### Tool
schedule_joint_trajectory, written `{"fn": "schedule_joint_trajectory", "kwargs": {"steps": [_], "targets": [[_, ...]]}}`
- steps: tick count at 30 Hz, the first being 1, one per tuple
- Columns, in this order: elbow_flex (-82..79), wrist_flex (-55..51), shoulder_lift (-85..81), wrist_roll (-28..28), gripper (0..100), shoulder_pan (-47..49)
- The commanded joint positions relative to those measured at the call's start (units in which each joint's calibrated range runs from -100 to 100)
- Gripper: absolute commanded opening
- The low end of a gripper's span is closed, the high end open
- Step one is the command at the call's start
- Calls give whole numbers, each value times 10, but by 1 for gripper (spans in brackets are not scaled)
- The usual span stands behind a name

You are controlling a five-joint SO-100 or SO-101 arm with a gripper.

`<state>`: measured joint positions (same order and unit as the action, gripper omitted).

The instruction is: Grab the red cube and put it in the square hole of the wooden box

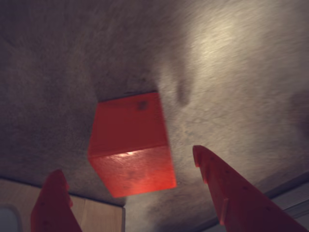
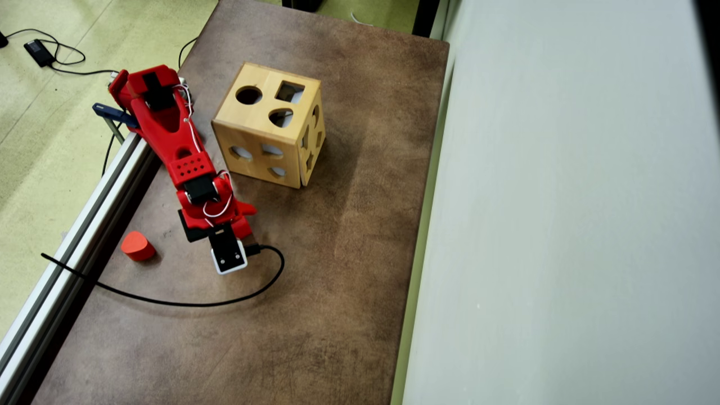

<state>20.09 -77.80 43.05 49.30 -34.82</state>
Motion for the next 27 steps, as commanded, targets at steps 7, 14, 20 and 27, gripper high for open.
{"fn": "schedule_joint_trajectory", "kwargs": {"steps": [7,14,20,27], "targets": [[17,71,19,2,40,15],[16,71,21,2,40,15],[16,64,22,2,40,16],[16,63,34,2,40,16]]}}
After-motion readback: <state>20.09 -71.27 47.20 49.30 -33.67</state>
